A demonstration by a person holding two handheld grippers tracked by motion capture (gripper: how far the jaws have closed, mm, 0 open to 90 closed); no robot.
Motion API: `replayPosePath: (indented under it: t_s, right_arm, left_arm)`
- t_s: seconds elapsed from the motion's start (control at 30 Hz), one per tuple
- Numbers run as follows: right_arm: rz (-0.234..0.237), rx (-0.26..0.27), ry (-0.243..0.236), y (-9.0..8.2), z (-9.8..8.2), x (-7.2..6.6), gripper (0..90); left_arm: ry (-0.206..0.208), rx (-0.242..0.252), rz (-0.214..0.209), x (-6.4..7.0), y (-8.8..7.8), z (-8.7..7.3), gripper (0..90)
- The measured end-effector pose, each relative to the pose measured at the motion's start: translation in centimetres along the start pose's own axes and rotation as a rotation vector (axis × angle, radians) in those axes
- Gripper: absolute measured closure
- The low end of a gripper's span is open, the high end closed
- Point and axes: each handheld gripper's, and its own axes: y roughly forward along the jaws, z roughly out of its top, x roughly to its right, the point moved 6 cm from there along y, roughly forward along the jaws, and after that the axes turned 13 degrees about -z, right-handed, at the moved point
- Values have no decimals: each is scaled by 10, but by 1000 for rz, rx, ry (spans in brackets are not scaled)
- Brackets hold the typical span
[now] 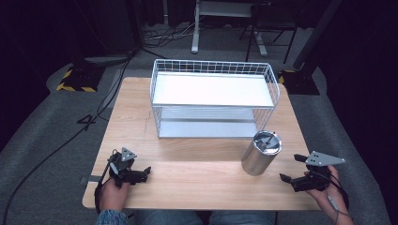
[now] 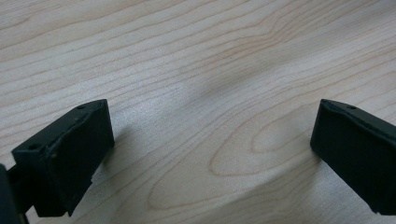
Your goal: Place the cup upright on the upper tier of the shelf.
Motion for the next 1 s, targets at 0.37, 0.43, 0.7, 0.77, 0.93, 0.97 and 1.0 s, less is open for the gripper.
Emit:
replayPosePath:
  t_s: [0.37,0.43,0.7,0.77,0.93,0.97,1.0]
  right_arm:
    - [28,90,15,-17,24,-9,0]
    - [26,98,10,-17,28,-11,0]
    - [4,104,0,-14,43,-20,0]
    - [7,109,0,-13,47,-23,0]
    - [13,113,-1,-7,52,-28,0]
    - [12,111,3,-5,54,-28,0]
    - [10,112,5,-4,55,-28,0]
  left_arm:
    - [0,0,0,0,0,0,0]
    - [0,0,0,0,0,0,0]
    - [0,0,0,0,0,0,0]
    - [0,0,0,0,0,0,0]
    - [0,0,0,0,0,0,0]
    - [0,0,0,0,0,0,0]
    - [0,0,0,0,0,0,0]
